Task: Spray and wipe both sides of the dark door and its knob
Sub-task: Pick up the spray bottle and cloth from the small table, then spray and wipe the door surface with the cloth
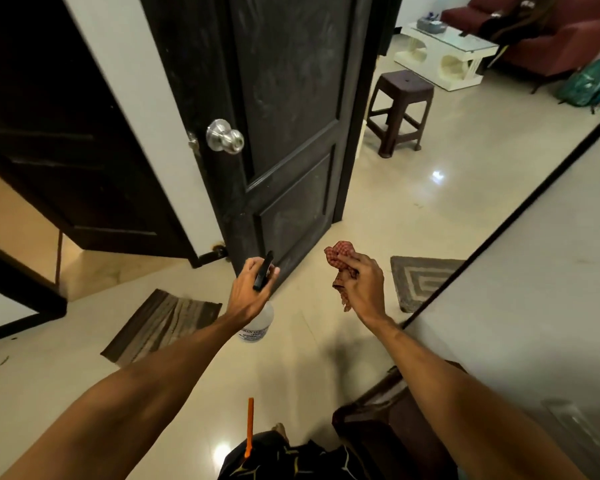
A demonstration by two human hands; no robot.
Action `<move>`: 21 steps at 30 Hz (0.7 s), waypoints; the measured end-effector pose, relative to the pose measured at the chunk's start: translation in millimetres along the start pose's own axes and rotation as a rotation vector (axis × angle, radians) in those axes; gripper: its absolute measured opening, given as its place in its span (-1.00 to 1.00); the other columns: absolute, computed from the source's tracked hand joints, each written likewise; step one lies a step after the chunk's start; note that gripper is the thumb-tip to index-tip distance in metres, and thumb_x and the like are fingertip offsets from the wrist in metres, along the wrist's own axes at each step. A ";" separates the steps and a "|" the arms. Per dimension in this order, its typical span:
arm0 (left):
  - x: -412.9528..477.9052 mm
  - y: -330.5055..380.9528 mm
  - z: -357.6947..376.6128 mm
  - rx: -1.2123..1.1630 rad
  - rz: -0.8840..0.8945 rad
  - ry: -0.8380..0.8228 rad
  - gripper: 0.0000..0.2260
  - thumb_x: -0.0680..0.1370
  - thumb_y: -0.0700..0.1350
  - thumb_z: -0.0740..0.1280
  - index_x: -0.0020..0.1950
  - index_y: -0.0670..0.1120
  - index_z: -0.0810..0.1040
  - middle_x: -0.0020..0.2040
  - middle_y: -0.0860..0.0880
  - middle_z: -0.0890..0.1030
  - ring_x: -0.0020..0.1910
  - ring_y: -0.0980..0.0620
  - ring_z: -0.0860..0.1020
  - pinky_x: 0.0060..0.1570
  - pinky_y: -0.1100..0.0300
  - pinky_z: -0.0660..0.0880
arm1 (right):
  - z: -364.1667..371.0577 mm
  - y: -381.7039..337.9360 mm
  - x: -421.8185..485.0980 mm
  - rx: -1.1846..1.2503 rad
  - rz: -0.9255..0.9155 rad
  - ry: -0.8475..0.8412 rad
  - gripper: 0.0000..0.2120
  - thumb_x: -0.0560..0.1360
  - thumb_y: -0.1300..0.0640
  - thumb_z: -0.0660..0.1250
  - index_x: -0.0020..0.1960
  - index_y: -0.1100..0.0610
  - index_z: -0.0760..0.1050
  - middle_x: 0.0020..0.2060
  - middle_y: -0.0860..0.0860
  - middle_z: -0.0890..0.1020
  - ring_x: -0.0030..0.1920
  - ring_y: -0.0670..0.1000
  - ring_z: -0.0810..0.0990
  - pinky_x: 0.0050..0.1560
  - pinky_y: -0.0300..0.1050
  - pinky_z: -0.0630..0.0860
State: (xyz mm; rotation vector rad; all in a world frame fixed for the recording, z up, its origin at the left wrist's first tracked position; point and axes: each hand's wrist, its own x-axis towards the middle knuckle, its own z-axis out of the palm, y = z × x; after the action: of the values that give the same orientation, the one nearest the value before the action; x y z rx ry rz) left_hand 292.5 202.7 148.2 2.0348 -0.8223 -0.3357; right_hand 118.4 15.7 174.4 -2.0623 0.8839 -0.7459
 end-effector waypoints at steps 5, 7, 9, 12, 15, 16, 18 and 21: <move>6.9 -18.7 -30.8 -0.036 -0.068 0.023 -0.82 0.69 0.11 0.32 0.26 0.11 0.51 0.01 0.07 0.66 -0.17 0.08 0.65 -0.02 0.07 0.65 | 48.3 -19.6 19.4 0.035 -0.030 -0.050 -0.58 0.51 0.40 0.33 0.26 0.06 0.67 0.26 0.03 0.60 0.13 0.17 0.64 0.01 0.07 0.69; 12.7 -24.8 -39.3 -0.053 -0.077 0.059 -0.84 0.69 0.11 0.32 0.24 0.12 0.50 -0.01 0.05 0.67 -0.21 0.07 0.65 -0.05 0.07 0.65 | 63.5 -28.8 28.8 0.040 -0.047 -0.048 -0.58 0.51 0.40 0.34 0.27 0.07 0.67 0.26 0.04 0.61 0.18 0.14 0.62 0.16 0.14 0.64; 17.9 -30.1 -44.0 -0.065 -0.078 0.086 -0.85 0.69 0.10 0.32 0.21 0.11 0.50 -0.08 0.06 0.65 -0.24 0.07 0.64 -0.11 0.10 0.64 | 76.3 -36.9 39.1 0.026 -0.085 -0.040 -0.57 0.49 0.43 0.36 0.28 0.11 0.66 0.27 0.09 0.62 0.26 0.10 0.56 0.32 0.09 0.55; 26.7 -34.9 -51.0 -0.102 -0.119 0.143 -0.86 0.68 0.07 0.33 0.19 0.06 0.51 -0.14 0.10 0.61 -0.25 0.10 0.60 -0.14 0.19 0.57 | 97.8 -46.4 57.9 0.052 -0.123 -0.071 -0.57 0.51 0.42 0.38 0.31 0.09 0.64 0.30 0.07 0.61 0.30 0.07 0.54 0.38 -0.05 0.51; 39.4 -31.8 -53.6 -0.134 -0.155 0.169 -0.85 0.68 0.08 0.33 0.18 0.07 0.51 -0.07 0.08 0.63 -0.23 0.09 0.62 -0.13 0.16 0.61 | 111.4 -53.3 82.9 0.101 -0.151 -0.037 -0.60 0.52 0.39 0.41 0.30 0.10 0.64 0.28 0.04 0.63 0.26 0.06 0.55 0.31 -0.39 0.41; 45.2 -31.5 -53.3 -0.137 -0.158 0.176 -0.86 0.68 0.09 0.33 0.18 0.07 0.51 -0.06 0.08 0.63 -0.23 0.09 0.62 -0.12 0.16 0.62 | 116.2 -53.3 92.9 0.124 -0.144 -0.014 -0.61 0.52 0.37 0.42 0.30 0.10 0.64 0.26 0.02 0.64 0.25 0.06 0.57 0.31 -0.33 0.45; 55.7 -30.2 -52.3 -0.150 -0.170 0.190 -0.89 0.68 0.08 0.33 0.16 0.10 0.51 -0.07 0.09 0.64 -0.25 0.12 0.63 -0.14 0.19 0.61 | 125.8 -50.8 111.0 0.190 -0.113 0.014 -0.59 0.52 0.36 0.44 0.31 0.06 0.63 0.25 -0.02 0.63 0.25 0.01 0.59 0.30 -0.03 0.58; 76.4 -28.5 -47.1 -0.154 -0.182 0.229 -0.92 0.68 0.05 0.34 0.15 0.10 0.53 -0.14 0.11 0.64 -0.29 0.22 0.63 -0.19 0.26 0.59 | 140.4 -43.6 141.7 0.277 -0.069 -0.012 -0.58 0.51 0.38 0.43 0.31 0.07 0.64 0.22 -0.05 0.63 0.25 -0.06 0.58 0.30 0.10 0.58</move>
State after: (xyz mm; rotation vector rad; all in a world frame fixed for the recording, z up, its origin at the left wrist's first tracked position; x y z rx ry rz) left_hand 385.7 193.0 157.1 1.9631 -0.4590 -0.2523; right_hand 319.7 -16.6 163.4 -1.8569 0.6642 -0.8416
